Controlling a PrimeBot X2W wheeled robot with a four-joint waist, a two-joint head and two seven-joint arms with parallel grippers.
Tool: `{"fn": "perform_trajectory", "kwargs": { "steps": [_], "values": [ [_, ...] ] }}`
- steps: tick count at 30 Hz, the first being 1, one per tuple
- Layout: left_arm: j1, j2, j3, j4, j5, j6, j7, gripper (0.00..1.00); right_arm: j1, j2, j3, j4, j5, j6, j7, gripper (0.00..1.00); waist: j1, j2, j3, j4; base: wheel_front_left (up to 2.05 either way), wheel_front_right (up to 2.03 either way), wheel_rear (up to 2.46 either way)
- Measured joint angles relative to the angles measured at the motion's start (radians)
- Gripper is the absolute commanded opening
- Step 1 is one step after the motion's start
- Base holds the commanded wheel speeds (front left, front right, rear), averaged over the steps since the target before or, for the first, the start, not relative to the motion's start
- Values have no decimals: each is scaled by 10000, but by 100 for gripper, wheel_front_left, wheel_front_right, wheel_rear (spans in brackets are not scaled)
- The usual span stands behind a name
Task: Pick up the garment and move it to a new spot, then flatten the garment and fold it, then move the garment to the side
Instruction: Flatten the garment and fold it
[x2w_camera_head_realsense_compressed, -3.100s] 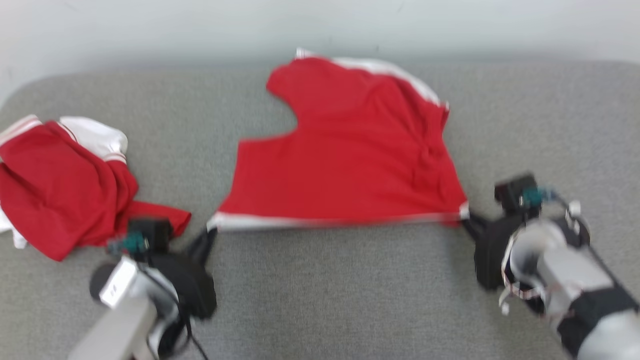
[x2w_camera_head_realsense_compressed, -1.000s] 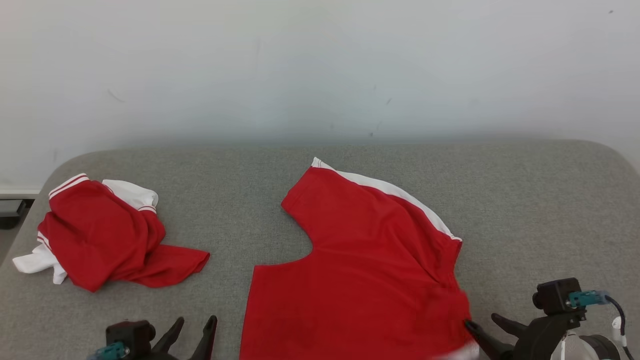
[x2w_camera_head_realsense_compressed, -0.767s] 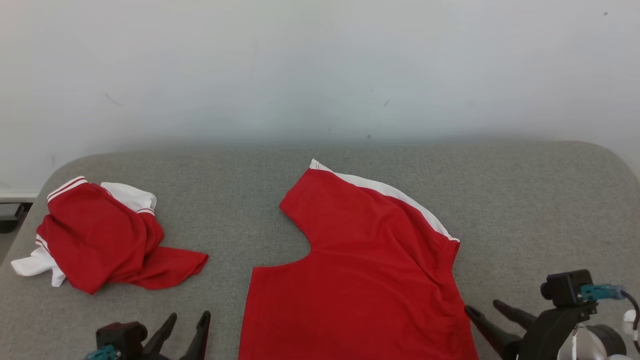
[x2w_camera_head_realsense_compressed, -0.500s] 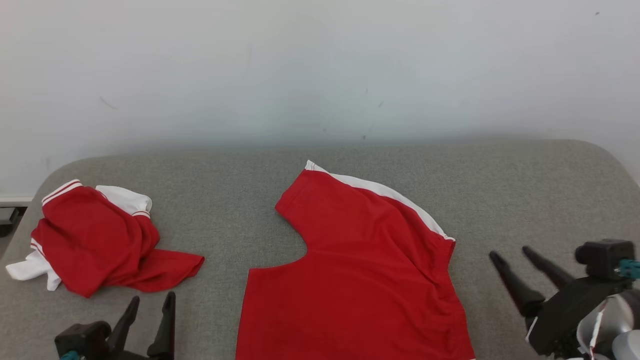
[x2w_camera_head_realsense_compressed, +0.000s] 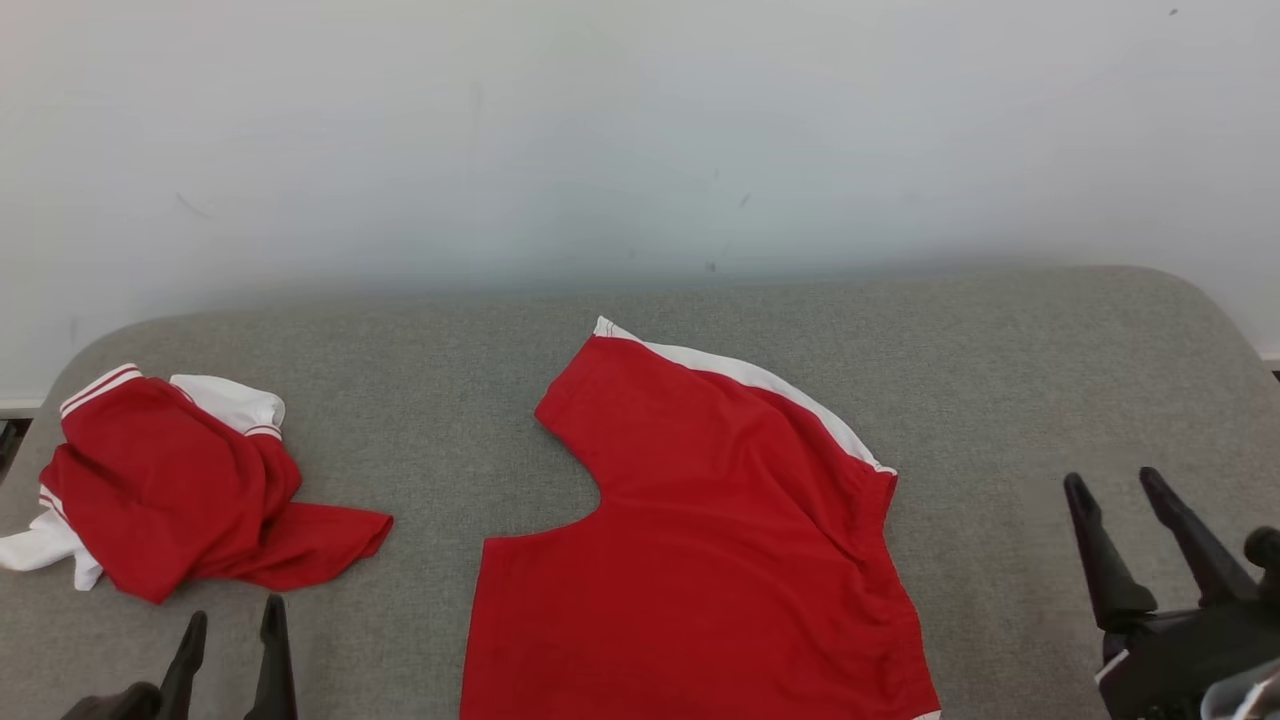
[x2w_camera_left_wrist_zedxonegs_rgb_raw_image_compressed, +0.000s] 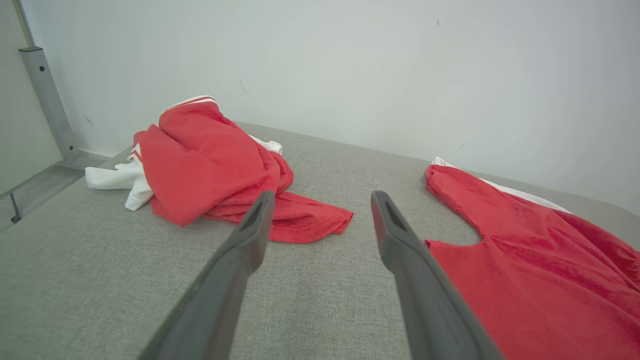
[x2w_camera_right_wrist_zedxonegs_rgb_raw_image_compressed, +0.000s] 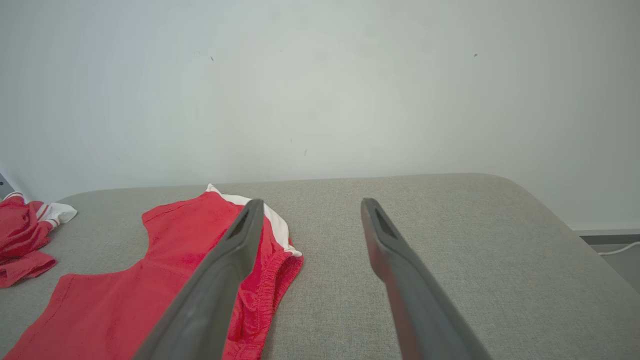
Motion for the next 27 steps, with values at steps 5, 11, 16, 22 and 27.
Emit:
{"fn": "perform_trajectory", "kwargs": {
  "steps": [5,11,16,22,27],
  "values": [
    [384,-263,422,-337,792,0,-2,100,382,268,-491,8,-247,-8,-633,100,0,0,0,-37,0,0,0],
    [565,-734,729,-708,1361,0,-6,100,631,1099,-1074,268,-723,-8,-1174,100,0,0,42,-86,0,0,0],
    [811,-1035,920,-920,1724,0,-75,100,651,1572,-1421,387,-1087,-8,-1367,100,0,0,97,-125,0,0,0],
    [914,-1145,963,-1095,2025,0,79,100,817,1772,-1411,591,-1390,-8,-1358,100,0,0,159,-129,0,0,0],
    [918,-1287,1162,-1206,2382,0,232,100,817,1952,-1429,602,-1632,-8,-1365,100,0,0,185,-114,0,0,0]
  ]
}}
